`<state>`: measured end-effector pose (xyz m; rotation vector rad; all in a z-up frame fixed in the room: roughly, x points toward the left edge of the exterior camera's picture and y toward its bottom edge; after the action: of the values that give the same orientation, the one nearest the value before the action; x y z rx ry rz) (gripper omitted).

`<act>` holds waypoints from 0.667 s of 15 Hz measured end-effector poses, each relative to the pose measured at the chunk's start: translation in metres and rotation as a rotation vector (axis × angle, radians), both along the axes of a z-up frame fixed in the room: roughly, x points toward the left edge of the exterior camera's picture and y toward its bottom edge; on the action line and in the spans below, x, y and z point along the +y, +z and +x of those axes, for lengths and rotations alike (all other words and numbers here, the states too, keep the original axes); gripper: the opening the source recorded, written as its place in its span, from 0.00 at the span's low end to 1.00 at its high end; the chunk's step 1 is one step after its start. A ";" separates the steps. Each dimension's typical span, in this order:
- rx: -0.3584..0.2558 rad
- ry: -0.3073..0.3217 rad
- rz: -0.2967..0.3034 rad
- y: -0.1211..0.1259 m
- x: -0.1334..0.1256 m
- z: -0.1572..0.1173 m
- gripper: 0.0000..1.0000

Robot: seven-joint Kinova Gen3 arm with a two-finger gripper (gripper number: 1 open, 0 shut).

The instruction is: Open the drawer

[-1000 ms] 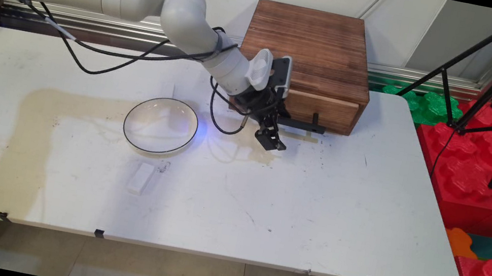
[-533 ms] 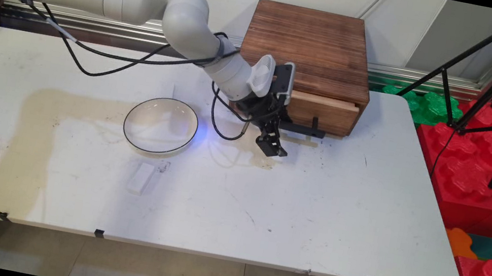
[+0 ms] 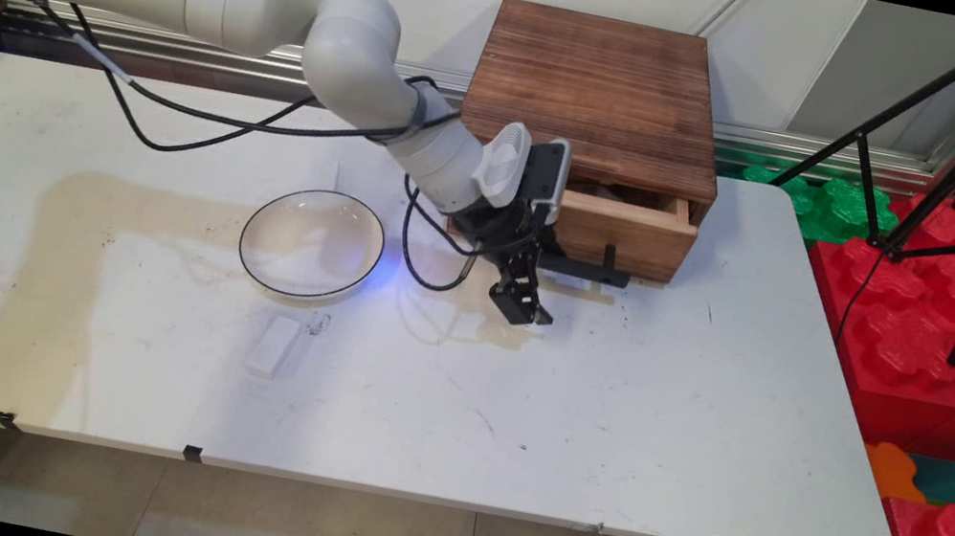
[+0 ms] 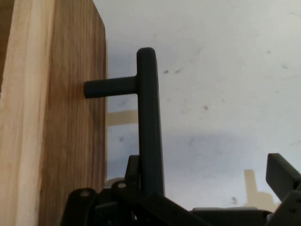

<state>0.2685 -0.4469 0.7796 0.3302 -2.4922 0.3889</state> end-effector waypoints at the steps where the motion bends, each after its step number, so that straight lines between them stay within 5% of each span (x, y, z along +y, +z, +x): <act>1: 0.000 -0.005 0.004 0.000 0.005 -0.001 1.00; 10: 0.001 -0.052 0.035 -0.003 0.048 -0.008 1.00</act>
<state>0.2606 -0.3991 0.7761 0.2790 -2.5038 0.3250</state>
